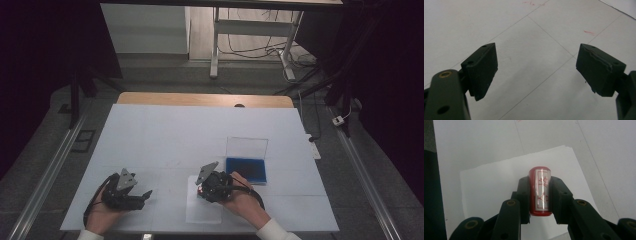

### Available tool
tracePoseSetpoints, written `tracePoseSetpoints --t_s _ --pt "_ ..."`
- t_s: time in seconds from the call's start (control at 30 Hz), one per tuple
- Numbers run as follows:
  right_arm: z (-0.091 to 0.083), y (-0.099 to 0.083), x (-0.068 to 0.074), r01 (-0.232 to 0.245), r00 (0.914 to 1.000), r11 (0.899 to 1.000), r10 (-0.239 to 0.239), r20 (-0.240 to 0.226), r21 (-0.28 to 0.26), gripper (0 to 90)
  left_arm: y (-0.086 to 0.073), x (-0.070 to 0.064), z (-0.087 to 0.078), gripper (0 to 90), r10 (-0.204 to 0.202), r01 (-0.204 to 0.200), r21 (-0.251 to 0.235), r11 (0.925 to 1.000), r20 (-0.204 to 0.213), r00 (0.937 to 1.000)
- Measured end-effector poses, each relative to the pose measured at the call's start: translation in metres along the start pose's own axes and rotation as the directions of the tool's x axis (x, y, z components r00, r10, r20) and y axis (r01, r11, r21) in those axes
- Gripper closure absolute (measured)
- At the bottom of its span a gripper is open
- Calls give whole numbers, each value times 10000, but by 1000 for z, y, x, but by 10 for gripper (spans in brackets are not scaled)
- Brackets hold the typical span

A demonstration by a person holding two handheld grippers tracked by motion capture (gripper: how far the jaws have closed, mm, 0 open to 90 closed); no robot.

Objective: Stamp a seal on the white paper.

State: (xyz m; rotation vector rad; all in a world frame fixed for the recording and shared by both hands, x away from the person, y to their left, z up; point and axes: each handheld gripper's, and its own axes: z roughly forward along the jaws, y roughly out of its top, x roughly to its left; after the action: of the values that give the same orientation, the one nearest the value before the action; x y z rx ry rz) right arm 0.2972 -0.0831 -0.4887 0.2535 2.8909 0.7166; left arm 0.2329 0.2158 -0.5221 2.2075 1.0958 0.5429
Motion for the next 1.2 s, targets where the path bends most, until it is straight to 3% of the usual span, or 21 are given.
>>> tracePoseSetpoints --t_s 0.27,1.2 --pt "1 -3 -5 -397 9987 9990 390 -342 -204 707 0 0 -3 180 -56 55 -129 9999 -36 10000" --pt "1 -5 -2 -229 9996 9991 224 -150 -349 705 0 1 -3 179 -92 90 -151 9998 -117 9999"
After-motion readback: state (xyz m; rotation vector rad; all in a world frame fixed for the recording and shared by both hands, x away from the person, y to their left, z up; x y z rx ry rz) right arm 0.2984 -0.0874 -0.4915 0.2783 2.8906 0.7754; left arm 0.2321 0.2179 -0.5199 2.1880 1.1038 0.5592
